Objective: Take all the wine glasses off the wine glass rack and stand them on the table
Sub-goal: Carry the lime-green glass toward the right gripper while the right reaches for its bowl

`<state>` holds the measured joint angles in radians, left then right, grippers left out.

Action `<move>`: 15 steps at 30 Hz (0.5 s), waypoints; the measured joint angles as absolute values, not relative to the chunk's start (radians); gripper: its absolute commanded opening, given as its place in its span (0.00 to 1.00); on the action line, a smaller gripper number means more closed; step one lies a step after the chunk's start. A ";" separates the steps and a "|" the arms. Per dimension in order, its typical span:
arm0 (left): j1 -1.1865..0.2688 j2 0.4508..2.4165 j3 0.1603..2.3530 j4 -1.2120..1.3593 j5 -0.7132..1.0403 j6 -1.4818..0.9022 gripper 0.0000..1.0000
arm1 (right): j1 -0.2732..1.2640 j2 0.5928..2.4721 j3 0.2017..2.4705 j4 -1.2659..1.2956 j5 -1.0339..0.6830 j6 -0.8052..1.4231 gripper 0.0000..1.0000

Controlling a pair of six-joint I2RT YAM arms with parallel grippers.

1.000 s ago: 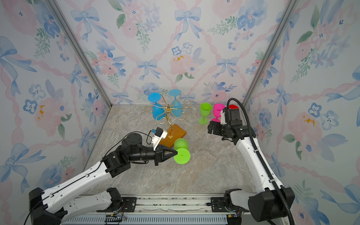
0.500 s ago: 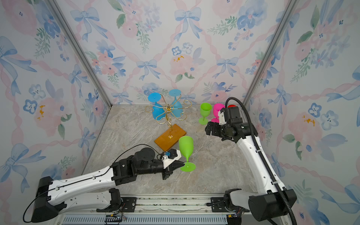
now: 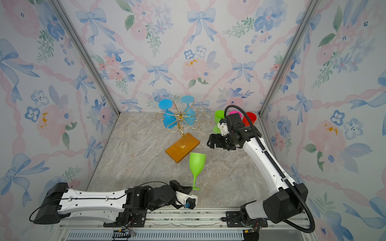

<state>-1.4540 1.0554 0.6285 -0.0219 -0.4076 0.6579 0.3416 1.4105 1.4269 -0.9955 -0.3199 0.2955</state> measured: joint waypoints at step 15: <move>-1.480 1.015 0.408 0.110 -0.616 1.068 0.00 | 0.409 1.416 1.428 -1.036 -0.509 0.265 0.89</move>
